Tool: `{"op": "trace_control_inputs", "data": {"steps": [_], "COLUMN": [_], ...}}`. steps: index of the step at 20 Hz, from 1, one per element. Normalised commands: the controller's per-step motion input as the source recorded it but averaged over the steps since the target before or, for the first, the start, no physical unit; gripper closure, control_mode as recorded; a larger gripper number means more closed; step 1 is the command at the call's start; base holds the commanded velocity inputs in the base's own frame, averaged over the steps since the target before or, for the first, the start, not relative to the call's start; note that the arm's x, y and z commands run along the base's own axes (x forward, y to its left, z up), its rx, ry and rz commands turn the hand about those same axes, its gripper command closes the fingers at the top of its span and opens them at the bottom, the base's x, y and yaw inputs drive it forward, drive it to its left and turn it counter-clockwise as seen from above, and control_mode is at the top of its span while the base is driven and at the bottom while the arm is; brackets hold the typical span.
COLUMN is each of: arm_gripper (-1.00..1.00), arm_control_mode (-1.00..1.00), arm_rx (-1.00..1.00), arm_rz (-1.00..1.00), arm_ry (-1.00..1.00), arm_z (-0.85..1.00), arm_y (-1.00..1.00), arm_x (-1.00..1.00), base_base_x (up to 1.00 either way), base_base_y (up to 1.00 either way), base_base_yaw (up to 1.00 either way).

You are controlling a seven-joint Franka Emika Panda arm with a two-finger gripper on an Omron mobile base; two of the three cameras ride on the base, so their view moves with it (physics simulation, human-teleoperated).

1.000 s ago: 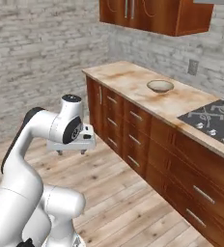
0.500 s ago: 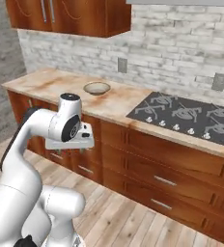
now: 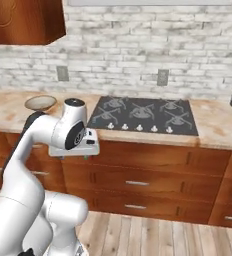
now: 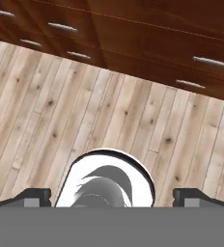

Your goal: Pick the cup and bowl from the counter and place them on the counter next to the sink.

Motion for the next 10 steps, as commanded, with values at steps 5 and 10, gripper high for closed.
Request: {"op": "trace_control_inputs", "data": {"steps": [5,10], "arm_gripper": [-1.0,-1.0], "arm_control_mode": [1.0,1.0], "arm_rx": [0.0,0.0], "arm_rz": [0.0,0.0], "arm_ry": [0.0,0.0], "arm_z": [0.0,0.0], "arm_y": [0.0,0.0], "arm_x": [0.0,0.0], "base_base_x": [0.9,0.4], "base_base_y": [0.93,0.75], "base_base_yaw": [-0.32,-0.28]}}
